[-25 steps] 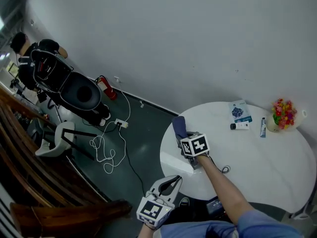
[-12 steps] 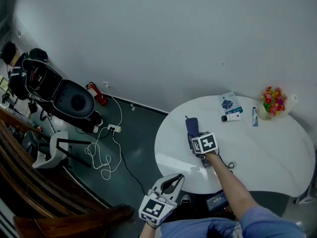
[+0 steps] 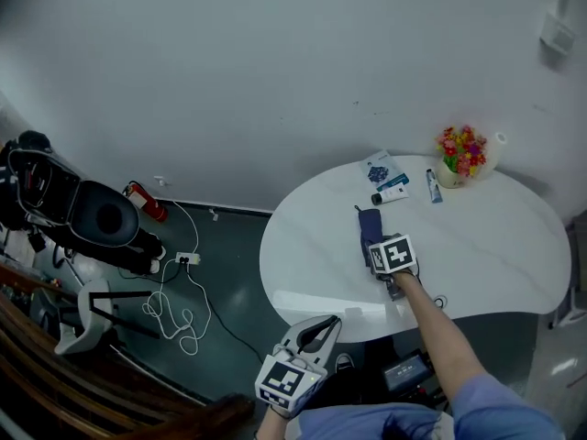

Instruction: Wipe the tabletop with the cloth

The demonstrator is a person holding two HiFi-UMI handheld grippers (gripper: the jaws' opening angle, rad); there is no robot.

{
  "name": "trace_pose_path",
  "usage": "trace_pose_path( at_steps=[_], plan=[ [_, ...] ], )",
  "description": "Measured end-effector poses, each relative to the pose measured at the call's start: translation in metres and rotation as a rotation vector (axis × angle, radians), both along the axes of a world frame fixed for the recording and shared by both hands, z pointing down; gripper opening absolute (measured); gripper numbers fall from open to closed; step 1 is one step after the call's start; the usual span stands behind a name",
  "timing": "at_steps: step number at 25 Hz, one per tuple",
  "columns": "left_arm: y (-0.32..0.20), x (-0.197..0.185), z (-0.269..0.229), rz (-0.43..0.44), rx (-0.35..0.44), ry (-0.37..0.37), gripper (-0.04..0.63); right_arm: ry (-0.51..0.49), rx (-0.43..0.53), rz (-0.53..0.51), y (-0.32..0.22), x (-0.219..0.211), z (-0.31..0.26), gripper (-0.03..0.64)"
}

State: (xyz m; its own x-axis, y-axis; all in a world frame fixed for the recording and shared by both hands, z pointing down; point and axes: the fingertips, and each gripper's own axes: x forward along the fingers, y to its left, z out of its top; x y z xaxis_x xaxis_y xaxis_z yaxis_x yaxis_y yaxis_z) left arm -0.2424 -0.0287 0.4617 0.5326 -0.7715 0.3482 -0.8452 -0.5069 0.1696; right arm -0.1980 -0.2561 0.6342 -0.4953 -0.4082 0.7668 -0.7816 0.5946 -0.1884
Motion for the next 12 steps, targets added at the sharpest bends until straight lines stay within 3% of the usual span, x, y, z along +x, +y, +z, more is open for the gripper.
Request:
trace_pose_path(
  at_steps=[7, 12],
  plan=[
    [-0.017, 0.050, -0.001, 0.084, 0.009, -0.008, 0.020, 0.034, 0.009, 0.085, -0.019, 0.090, 0.007, 0.067],
    [-0.046, 0.098, -0.001, 0.095, 0.008, -0.001, 0.020, 0.042, 0.013, 0.099, -0.037, 0.156, 0.005, 0.067]
  ],
)
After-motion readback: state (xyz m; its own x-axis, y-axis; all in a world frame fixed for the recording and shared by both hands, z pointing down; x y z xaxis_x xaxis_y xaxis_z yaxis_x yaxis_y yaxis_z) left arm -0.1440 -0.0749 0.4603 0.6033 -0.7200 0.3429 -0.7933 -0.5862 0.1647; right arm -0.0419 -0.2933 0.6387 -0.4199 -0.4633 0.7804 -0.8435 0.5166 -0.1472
